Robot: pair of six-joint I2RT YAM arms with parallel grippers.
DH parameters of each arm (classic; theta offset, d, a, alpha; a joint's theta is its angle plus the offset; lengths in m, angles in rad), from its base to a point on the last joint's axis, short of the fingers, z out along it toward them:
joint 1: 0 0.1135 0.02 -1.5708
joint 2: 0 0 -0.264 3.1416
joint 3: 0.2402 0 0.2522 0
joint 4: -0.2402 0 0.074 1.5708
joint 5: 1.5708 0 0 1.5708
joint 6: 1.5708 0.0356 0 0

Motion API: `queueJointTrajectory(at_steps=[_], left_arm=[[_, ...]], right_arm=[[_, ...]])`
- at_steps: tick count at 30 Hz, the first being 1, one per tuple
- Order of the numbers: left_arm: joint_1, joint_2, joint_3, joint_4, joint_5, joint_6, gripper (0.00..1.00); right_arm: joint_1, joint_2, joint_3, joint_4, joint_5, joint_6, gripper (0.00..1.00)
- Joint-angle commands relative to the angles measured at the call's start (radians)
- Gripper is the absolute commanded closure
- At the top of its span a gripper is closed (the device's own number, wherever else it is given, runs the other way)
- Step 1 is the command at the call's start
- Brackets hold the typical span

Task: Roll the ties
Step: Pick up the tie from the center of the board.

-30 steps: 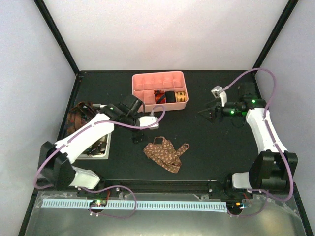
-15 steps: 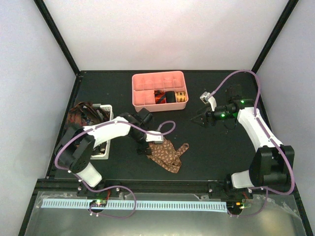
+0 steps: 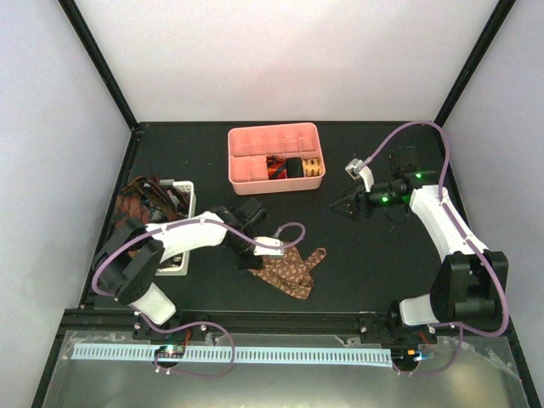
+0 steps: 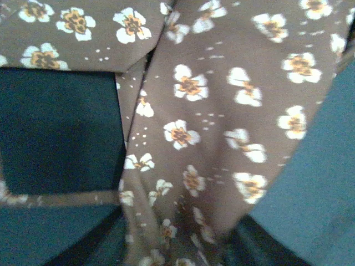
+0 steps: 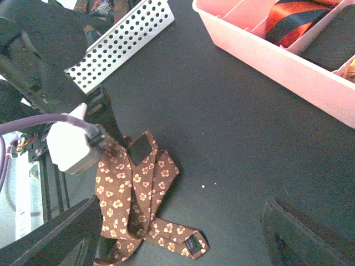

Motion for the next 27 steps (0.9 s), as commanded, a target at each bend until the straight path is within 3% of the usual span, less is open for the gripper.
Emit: queueJointTrajectory(at_steps=[1, 5, 12, 17, 23, 27], left_arm=[[0.017, -0.124, 0.0, 0.034, -0.063, -0.026, 0.7], [0.063, -0.241, 0.09, -0.036, -0.056, -0.036, 0.98], [0.087, -0.369, 0.302, -0.113, -0.02, -0.05, 0.98], [0.129, -0.39, 0.474, -0.163, 0.084, -0.12, 0.98], [0.154, -0.402, 0.593, -0.212, 0.175, -0.131, 0.98], [0.17, -0.396, 0.648, -0.205, 0.212, -0.184, 0.99]], right_arm=[[-0.001, -0.001, -0.001, 0.032, 0.003, 0.011, 0.19], [0.0, -0.007, 0.007, 0.055, 0.005, 0.037, 0.2], [-0.001, -0.011, 0.039, 0.104, -0.043, 0.072, 0.24], [0.001, -0.041, -0.013, 0.224, -0.153, 0.085, 0.23], [0.03, -0.046, -0.006, 0.332, -0.278, 0.107, 0.12], [0.128, -0.056, 0.018, 0.4, -0.285, 0.151, 0.04]])
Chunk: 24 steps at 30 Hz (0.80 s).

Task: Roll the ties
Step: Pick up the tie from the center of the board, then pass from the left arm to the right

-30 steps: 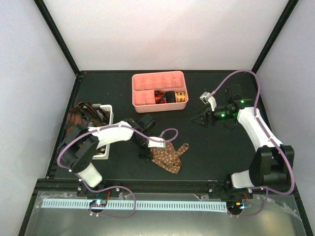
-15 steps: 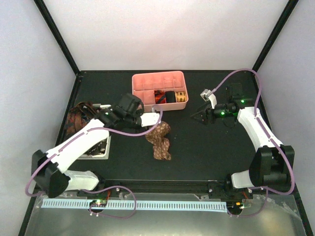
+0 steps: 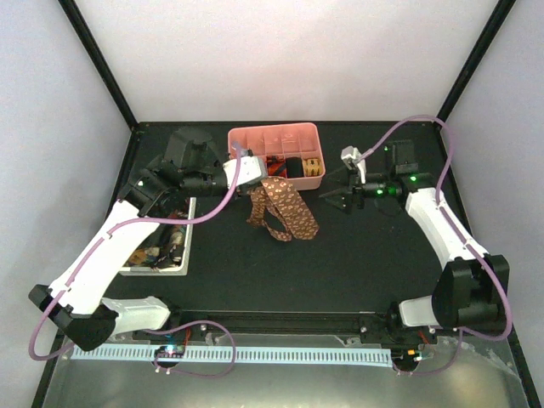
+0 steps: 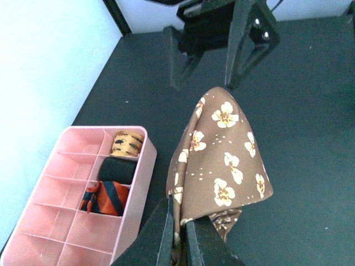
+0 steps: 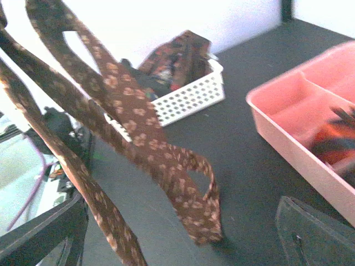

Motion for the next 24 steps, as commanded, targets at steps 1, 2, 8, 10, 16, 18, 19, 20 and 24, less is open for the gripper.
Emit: queueJointTrajectory(at_steps=[1, 2, 8, 10, 16, 18, 19, 20, 24], left_arm=[[0.019, -0.005, 0.081, -0.026, 0.099, -0.076, 0.98], [0.019, -0.003, 0.088, -0.018, 0.106, -0.09, 0.98], [0.022, -0.002, 0.059, 0.044, 0.17, -0.136, 0.98], [0.021, 0.004, 0.055, 0.051, 0.173, -0.143, 0.98], [0.022, 0.014, 0.054, 0.087, 0.152, -0.174, 0.98], [0.025, 0.017, 0.051, 0.095, 0.14, -0.189, 0.98], [0.027, 0.017, 0.047, 0.099, 0.14, -0.194, 0.98], [0.029, 0.018, 0.042, 0.106, 0.142, -0.202, 0.98], [0.043, 0.014, 0.021, 0.108, 0.151, -0.216, 0.98]], right_arm=[[0.111, -0.032, 0.026, 0.142, -0.08, 0.056, 0.03], [0.132, -0.032, 0.019, 0.174, -0.099, 0.074, 0.02], [0.25, -0.042, 0.066, 0.286, -0.147, 0.212, 0.04], [0.294, -0.049, 0.086, 0.301, -0.167, 0.244, 0.05], [0.378, -0.039, 0.092, 0.34, -0.246, 0.32, 0.22], [0.391, -0.04, 0.089, 0.34, -0.274, 0.338, 0.3], [0.398, -0.04, 0.088, 0.343, -0.281, 0.351, 0.35], [0.406, -0.039, 0.087, 0.345, -0.284, 0.364, 0.42], [0.385, -0.042, 0.129, 0.252, -0.272, 0.372, 0.97]])
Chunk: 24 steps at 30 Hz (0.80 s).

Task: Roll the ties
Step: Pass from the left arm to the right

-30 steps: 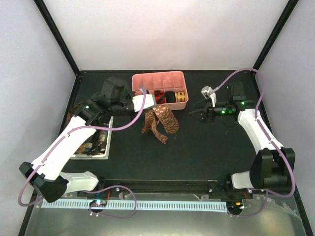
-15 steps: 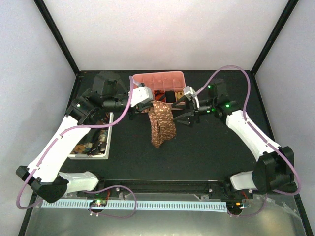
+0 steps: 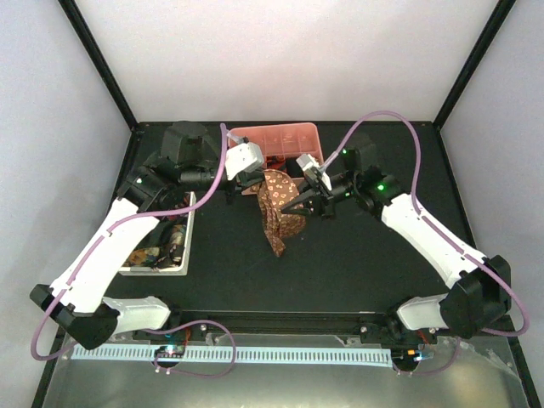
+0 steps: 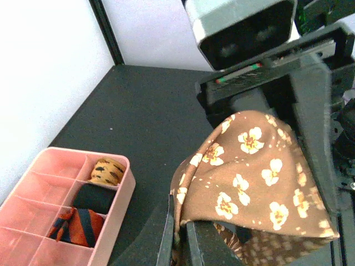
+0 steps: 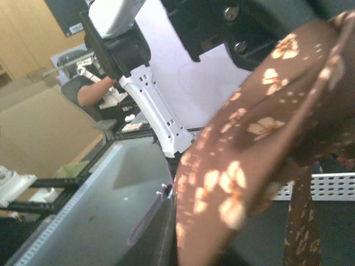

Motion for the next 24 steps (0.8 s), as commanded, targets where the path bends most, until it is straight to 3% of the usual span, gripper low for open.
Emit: queueJointTrajectory(at_steps=[1, 4, 6, 8, 10, 11, 14, 15, 18, 24], left_arm=[[0.023, -0.002, -0.027, 0.034, 0.03, -0.035, 0.98], [0.042, -0.011, -0.066, 0.002, 0.043, 0.008, 0.99], [0.048, -0.01, -0.087, -0.031, 0.036, 0.055, 0.98], [0.048, -0.006, -0.114, -0.047, 0.015, 0.089, 0.98], [0.048, -0.002, -0.145, -0.059, 0.027, 0.118, 0.95], [0.048, 0.001, -0.158, -0.066, 0.053, 0.134, 0.85], [0.047, 0.008, -0.202, -0.068, 0.14, 0.155, 0.38], [0.048, 0.011, -0.222, -0.049, 0.154, 0.153, 0.3], [0.047, 0.029, -0.305, 0.021, 0.171, 0.151, 0.19], [0.033, 0.107, -0.477, 0.202, 0.15, 0.198, 0.14]], right_arm=[[-0.037, -0.017, 0.077, -0.167, -0.021, -0.026, 0.98], [-0.114, -0.017, 0.208, -0.531, 0.1, -0.321, 0.98], [-0.125, 0.003, 0.327, -0.781, 0.304, -0.536, 0.98], [-0.125, 0.016, 0.401, -0.909, 0.547, -0.636, 0.98], [-0.126, 0.005, 0.4, -0.94, 0.754, -0.689, 0.98], [-0.127, -0.017, 0.38, -0.934, 0.843, -0.712, 0.98], [-0.125, -0.106, 0.277, -0.844, 1.097, -0.764, 0.98], [-0.125, -0.143, 0.238, -0.81, 1.162, -0.791, 0.98], [-0.125, -0.239, 0.145, -0.692, 1.304, -0.852, 0.99], [-0.125, -0.277, 0.123, -0.648, 1.415, -0.918, 0.98]])
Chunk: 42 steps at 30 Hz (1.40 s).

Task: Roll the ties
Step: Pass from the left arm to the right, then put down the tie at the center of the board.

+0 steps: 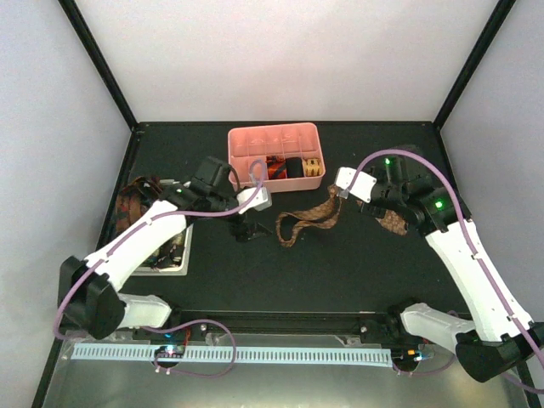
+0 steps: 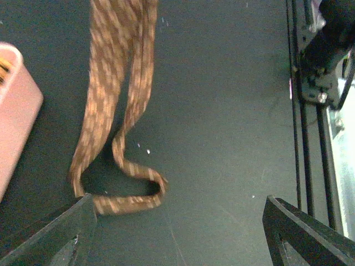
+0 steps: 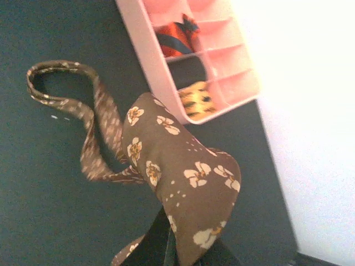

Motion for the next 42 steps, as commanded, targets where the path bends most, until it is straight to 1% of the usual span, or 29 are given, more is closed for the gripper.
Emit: queueJointTrajectory(at_steps=[1, 4, 6, 8, 12, 14, 16, 18, 21, 23, 25, 27, 28, 29, 30, 32, 33, 35, 37, 38, 40, 41, 42], left_arm=[[-0.013, 0.052, -0.091, 0.176, 0.016, 0.059, 0.14], [-0.028, 0.071, -0.138, 0.27, -0.033, 0.071, 0.14], [-0.027, 0.096, -0.129, 0.276, -0.07, 0.085, 0.14], [-0.023, 0.144, -0.092, 0.255, -0.117, 0.071, 0.14], [0.026, 0.239, 0.024, 0.124, -0.038, 0.051, 0.14], [0.06, 0.271, 0.066, 0.098, 0.014, 0.022, 0.14], [0.103, 0.286, 0.091, 0.106, 0.064, -0.025, 0.14], [0.165, 0.284, 0.107, 0.123, 0.102, -0.069, 0.14], [0.24, 0.26, 0.113, 0.156, 0.123, -0.126, 0.14], [0.284, 0.241, 0.114, 0.161, 0.123, -0.145, 0.14], [0.318, 0.222, 0.114, 0.167, 0.108, -0.161, 0.14], [0.351, 0.207, 0.113, 0.173, 0.111, -0.172, 0.13], [0.366, 0.2, 0.112, 0.176, 0.11, -0.175, 0.13], [0.376, 0.193, 0.112, 0.177, 0.109, -0.173, 0.13], [0.383, 0.187, 0.111, 0.179, 0.102, -0.17, 0.13], [0.384, 0.179, 0.104, 0.178, 0.092, -0.155, 0.12], [0.384, 0.177, 0.1, 0.172, 0.095, -0.14, 0.12], [0.386, 0.173, 0.089, 0.164, 0.094, -0.129, 0.12], [0.385, 0.174, 0.08, 0.135, 0.126, -0.084, 0.11], [0.382, 0.176, 0.078, 0.111, 0.147, -0.054, 0.1], [0.364, 0.183, 0.078, 0.044, 0.176, 0.033, 0.08], [0.344, 0.186, 0.071, 0.024, 0.164, 0.07, 0.08], [0.306, 0.19, 0.064, 0.012, 0.14, 0.096, 0.07]], right_arm=[[-0.003, -0.014, -0.005, 0.074, 0.18, -0.106, 0.98], [-0.003, -0.02, 0.034, -0.003, 0.178, -0.16, 0.98], [-0.003, -0.02, 0.073, -0.071, 0.164, -0.211, 0.98], [-0.002, -0.028, 0.107, -0.162, 0.143, -0.306, 0.98], [0.033, -0.089, 0.112, -0.232, 0.142, -0.529, 0.98], [0.098, -0.085, 0.114, -0.192, 0.198, -0.59, 0.98], [0.177, -0.032, 0.138, -0.143, 0.3, -0.599, 0.98], [0.25, 0.058, 0.213, -0.129, 0.392, -0.576, 0.98], [0.367, 0.21, 0.414, -0.138, 0.519, -0.514, 0.98], [0.444, 0.284, 0.591, -0.195, 0.554, -0.465, 0.98], [0.515, 0.31, 0.712, -0.229, 0.597, -0.444, 0.98], [0.561, 0.283, 0.714, -0.205, 0.667, -0.467, 0.98], [0.571, 0.249, 0.678, -0.162, 0.693, -0.493, 0.98], [0.574, 0.205, 0.615, -0.097, 0.714, -0.523, 0.98], [0.574, 0.126, 0.525, -0.006, 0.735, -0.566, 0.98], [0.567, -0.015, 0.279, 0.177, 0.792, -0.71, 0.98], [0.553, -0.092, 0.145, 0.236, 0.81, -0.789, 0.98], [0.514, -0.218, -0.097, 0.294, 0.814, -0.874, 0.98], [0.442, -0.309, -0.316, 0.304, 0.822, -0.878, 0.98], [0.397, -0.346, -0.397, 0.308, 0.819, -0.88, 0.98], [0.289, -0.417, -0.531, 0.372, 0.771, -0.914, 0.98], [0.245, -0.441, -0.567, 0.4, 0.74, -0.927, 0.98], [0.225, -0.452, -0.574, 0.39, 0.712, -0.915, 0.99]])
